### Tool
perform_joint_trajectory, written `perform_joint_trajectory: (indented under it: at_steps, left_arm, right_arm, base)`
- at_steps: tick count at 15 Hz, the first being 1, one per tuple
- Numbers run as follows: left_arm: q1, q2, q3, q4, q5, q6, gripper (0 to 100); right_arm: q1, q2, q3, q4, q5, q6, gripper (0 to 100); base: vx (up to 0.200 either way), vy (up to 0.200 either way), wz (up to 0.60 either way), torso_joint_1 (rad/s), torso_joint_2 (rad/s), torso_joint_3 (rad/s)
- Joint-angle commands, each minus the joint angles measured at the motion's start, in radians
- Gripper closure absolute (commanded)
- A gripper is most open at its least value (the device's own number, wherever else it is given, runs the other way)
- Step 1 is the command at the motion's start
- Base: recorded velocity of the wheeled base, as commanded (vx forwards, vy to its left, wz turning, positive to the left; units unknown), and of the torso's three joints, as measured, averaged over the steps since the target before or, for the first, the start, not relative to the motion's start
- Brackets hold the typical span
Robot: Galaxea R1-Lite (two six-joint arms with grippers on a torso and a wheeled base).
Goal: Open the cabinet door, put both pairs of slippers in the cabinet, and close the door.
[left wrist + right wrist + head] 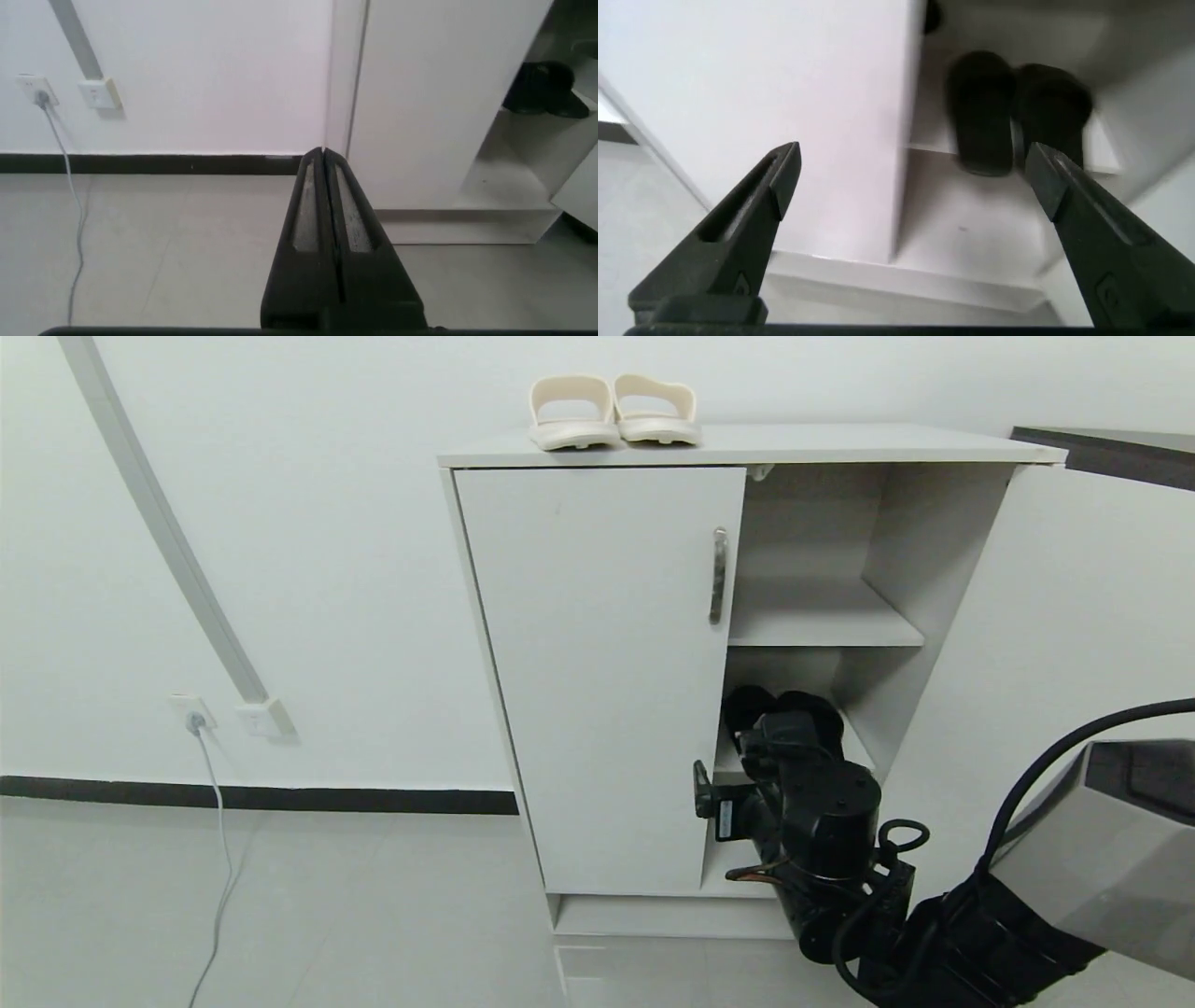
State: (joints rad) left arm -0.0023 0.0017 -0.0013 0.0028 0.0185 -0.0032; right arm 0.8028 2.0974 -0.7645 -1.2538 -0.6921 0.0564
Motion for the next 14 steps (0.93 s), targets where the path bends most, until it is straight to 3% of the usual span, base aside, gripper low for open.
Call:
perform_joint_trajectory:
  at_steps: [1,5,11,14]
  left_arm:
    - [0.001,0.001,0.0,0.002,0.0,0.0,100]
    - [-0.001,0.001,0.0,0.0,0.0,0.0,100]
    - [-0.001,0.001,0.0,0.002,0.0,0.0,100]
    - [0.001,0.001,0.0,0.0,-0.002,0.0,100]
  right_arm:
    - [0.001,0.006,0.005,0.001,0.0,0.0,0]
    - [0.003,0.009,0.007,0.001,0.002,0.002,0]
    - [-0.008,0.021,0.036,-0.042,0.013,0.003,0]
    - [-0.014,0.016,0.083,-0.134,0.086,-0.004,0]
  base:
    - [0.0,0.2,0.0,0.002,0.0,0.007]
    - [0.0,0.2,0.0,0.002,0.0,0.001]
    - [0.0,0.0,0.0,0.0,0.0,0.0]
    - [0.0,0.0,0.0,0.0,0.0,0.0]
